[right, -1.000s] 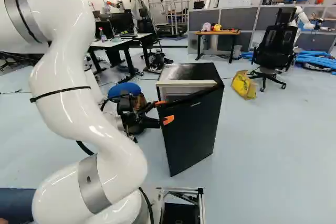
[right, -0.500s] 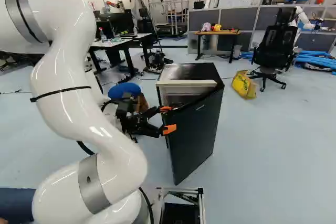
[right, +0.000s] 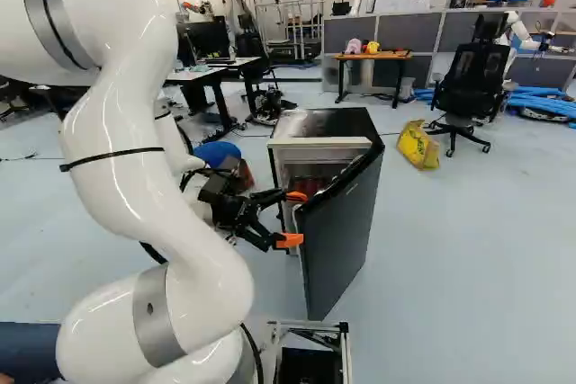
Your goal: Grab a drink from the fridge
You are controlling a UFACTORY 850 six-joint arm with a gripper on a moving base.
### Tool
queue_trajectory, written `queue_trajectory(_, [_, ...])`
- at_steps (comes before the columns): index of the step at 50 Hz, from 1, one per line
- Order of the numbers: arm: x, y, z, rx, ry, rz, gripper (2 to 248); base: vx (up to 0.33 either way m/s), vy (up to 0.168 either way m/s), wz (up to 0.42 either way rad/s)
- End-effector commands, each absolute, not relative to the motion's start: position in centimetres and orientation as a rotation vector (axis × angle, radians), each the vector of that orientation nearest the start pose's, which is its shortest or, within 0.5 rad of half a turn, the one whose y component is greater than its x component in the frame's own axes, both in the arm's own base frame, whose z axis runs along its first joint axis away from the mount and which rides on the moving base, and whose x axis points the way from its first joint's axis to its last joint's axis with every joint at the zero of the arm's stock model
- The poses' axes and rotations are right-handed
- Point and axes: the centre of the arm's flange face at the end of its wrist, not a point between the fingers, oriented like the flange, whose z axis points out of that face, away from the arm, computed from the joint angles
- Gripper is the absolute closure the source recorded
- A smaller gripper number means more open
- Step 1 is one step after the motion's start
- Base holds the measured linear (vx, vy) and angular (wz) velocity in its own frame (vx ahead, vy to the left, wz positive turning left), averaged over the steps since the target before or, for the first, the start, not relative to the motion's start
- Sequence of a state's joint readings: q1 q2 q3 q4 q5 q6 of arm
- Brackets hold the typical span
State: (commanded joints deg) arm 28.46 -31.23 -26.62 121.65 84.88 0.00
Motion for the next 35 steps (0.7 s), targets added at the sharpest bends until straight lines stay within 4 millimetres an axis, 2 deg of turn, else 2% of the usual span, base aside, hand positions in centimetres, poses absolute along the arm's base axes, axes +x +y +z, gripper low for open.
queue_trajectory(35, [30.5,2.6,26.8,1.071,-1.42,0.968,3,0.0,0.0,0.0])
